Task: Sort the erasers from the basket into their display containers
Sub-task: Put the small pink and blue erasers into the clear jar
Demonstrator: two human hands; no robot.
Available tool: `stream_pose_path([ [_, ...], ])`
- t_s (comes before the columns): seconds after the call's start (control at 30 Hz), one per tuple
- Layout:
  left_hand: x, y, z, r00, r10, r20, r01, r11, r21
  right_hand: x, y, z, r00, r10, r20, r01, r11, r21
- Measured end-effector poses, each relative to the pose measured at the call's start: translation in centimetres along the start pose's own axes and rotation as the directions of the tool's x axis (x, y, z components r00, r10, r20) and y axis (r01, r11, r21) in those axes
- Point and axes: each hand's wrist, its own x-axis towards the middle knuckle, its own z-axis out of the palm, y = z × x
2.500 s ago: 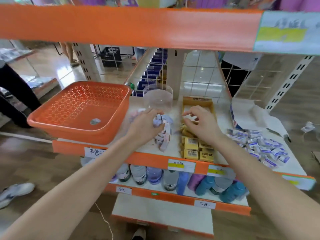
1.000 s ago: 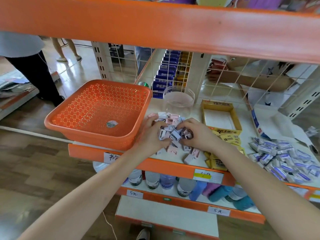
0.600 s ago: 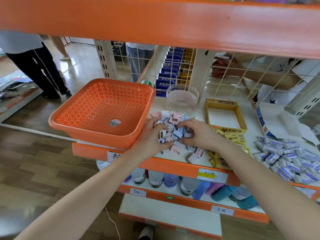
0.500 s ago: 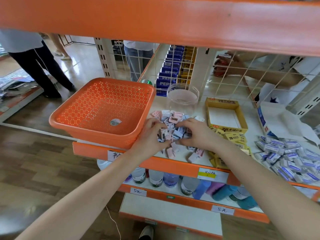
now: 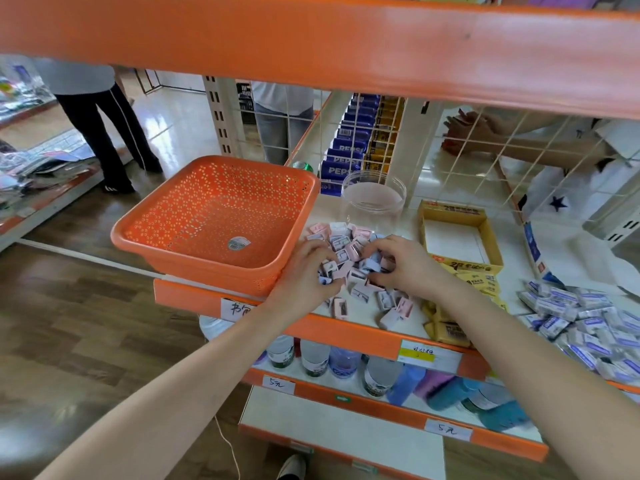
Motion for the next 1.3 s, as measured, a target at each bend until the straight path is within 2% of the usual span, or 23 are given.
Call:
stream_pose_path([
  [0.2, 0.0, 0.2, 0.1, 0.999, 0.018, -0.047, -0.019, 0.999, -0.025, -0.1, 0.2, -0.9, 0.999, 0.016, -0.048, -0.011, 0.996, 0.09],
  [0.33, 0.1, 0.7, 0.1, 0.997, 0.035, -0.067, -0.04, 0.997, -0.07, -0.2, 0.2, -1.1, 0.998, -0.017, -0.062, 0.022, 0.996, 0.088],
  [0.47, 0.1, 1.3, 0.2, 0.985, 0.117, -0.127, -0.129, 0.988, -0.091, -0.4, 0.3, -1.3, 0.997, -0.028, -0.077, 0.036, 0.994, 0.105],
  [0.63, 0.2, 2.3, -0.1, 0.984, 0.115, -0.139, -0.127, 0.989, -0.08, -0.4, 0.7, -1.4, 0.994, -0.012, -0.105, 0.027, 0.989, 0.143],
  [0.8, 0.4, 3.8, -0.8, 0.997, 0.013, -0.07, -0.021, 0.994, -0.106, -0.6, 0.9, -1.5, 0.988, 0.01, -0.157, 0.017, 0.985, 0.171],
  [0.97, 2.4, 5.1, -3.1, 1.0, 0.005, 0.019, -0.004, 0.998, -0.055, -0.5, 1.5, -2.0, 0.99, 0.061, -0.128, -0.035, 0.98, 0.195],
  [1.1, 5.2, 5.8, -4.9, 0.998, -0.012, 0.053, 0.018, 0.994, -0.11, 0.1, 2.1, -3.0, 0.98, 0.168, -0.107, -0.136, 0.958, 0.252],
  [1.3, 10.2, 5.9, -6.2, 0.997, 0.01, 0.078, -0.004, 0.997, -0.082, 2.4, 0.9, -6.2, 0.968, 0.187, -0.169, -0.135, 0.95, 0.282],
])
